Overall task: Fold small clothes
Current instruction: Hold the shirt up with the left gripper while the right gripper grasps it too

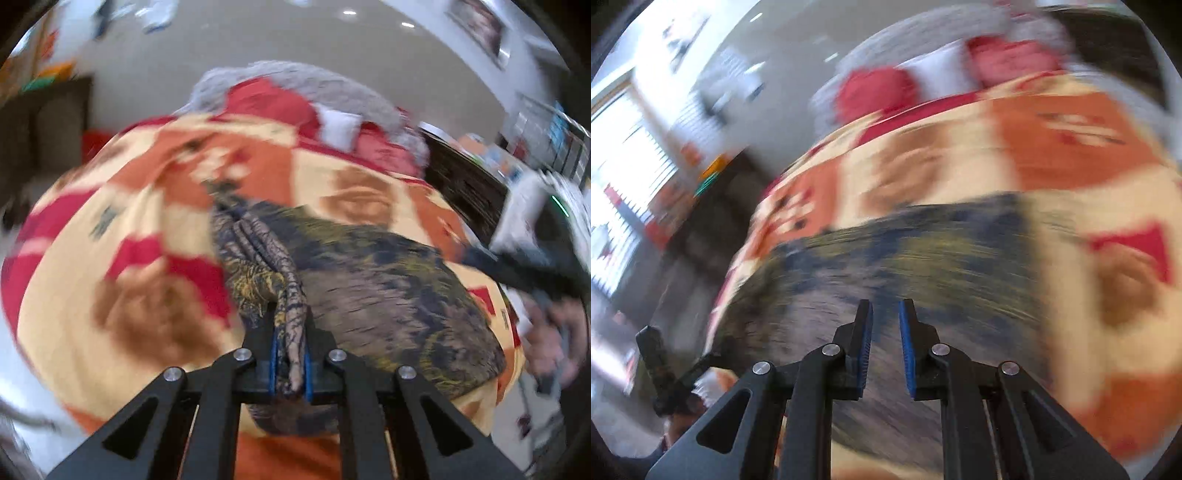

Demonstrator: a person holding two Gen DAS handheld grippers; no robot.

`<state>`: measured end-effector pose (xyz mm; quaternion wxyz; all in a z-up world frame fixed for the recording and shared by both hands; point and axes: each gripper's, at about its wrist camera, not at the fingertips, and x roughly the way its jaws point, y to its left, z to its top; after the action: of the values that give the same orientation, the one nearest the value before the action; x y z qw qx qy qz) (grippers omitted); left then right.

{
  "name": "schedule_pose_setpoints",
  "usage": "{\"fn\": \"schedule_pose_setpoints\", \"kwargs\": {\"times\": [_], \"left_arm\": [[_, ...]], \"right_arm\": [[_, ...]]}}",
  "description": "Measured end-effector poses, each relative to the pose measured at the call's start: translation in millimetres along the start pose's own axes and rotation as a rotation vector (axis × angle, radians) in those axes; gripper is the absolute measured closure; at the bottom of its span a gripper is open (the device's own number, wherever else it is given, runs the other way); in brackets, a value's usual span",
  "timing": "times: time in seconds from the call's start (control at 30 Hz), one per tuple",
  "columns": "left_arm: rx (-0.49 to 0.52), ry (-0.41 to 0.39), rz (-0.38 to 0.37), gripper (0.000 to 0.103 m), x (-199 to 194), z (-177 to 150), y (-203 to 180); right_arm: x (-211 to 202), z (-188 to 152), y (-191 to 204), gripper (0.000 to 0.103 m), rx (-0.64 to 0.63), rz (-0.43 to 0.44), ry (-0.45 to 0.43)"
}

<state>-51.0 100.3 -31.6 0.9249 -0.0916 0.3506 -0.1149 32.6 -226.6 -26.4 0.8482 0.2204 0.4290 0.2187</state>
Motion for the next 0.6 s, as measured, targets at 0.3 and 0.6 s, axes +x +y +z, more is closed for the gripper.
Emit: {"fn": "schedule_pose_setpoints", "kwargs": {"times": [0.3, 0.6], "left_arm": [[0.102, -0.005, -0.09, 0.093, 16, 14, -52], [0.083, 0.033, -0.103, 0.093, 25, 11, -45]], "right_arm": [[144, 74, 60, 0.054, 0.033, 0.225, 0.303], [207, 86, 124, 0.043, -0.116, 0.149, 0.44]]}}
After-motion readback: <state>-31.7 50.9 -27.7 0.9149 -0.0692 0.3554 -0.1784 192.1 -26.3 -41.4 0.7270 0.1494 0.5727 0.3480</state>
